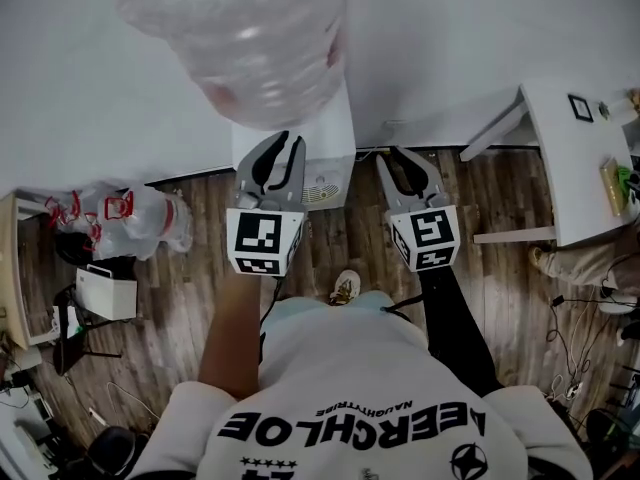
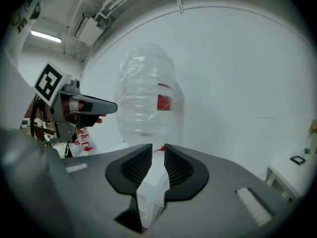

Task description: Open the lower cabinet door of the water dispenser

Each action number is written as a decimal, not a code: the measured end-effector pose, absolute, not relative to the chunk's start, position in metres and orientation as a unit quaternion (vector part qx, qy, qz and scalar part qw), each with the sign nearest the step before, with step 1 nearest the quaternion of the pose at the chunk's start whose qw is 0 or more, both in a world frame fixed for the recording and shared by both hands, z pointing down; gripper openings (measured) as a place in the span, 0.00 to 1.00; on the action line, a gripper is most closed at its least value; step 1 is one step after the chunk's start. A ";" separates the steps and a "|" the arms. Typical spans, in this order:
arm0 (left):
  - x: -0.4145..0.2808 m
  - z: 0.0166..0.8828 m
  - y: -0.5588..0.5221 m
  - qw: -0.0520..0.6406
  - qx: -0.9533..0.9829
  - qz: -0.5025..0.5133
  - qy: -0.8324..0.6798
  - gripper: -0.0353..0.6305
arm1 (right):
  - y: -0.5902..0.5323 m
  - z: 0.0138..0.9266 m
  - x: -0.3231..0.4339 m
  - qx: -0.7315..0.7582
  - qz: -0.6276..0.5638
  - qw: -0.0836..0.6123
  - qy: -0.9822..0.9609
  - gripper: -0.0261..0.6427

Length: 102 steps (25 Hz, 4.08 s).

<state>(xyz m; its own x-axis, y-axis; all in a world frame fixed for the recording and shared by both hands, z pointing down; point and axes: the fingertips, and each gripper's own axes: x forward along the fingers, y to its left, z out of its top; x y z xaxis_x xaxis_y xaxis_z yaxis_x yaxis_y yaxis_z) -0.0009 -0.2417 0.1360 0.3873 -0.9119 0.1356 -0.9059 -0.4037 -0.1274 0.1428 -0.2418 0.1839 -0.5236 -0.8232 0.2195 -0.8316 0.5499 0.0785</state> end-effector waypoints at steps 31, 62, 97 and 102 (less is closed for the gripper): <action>-0.039 0.137 -0.231 0.034 -0.871 -0.096 0.481 0.17 | -0.238 0.197 0.080 0.497 0.033 0.141 -0.855 0.15; 0.037 0.200 -0.225 -0.012 -0.932 -0.091 0.351 0.17 | -0.188 0.291 0.089 0.513 0.070 0.221 -0.827 0.15; 0.155 0.370 -0.257 -0.082 -0.904 -0.229 0.351 0.17 | -0.244 0.487 0.203 0.371 0.130 0.307 -0.867 0.19; 0.151 0.400 -0.248 -0.097 -0.905 -0.242 0.336 0.17 | -0.243 0.519 0.195 0.358 0.134 0.319 -0.867 0.19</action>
<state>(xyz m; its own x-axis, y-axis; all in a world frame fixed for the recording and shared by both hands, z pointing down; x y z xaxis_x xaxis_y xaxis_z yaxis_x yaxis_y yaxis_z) 0.1512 -0.2477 0.4001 0.6565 -0.5609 0.5043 -0.6554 -0.7552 0.0133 0.1946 -0.2431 0.5189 -0.5397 -0.5354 0.6496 -0.7061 0.7081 -0.0030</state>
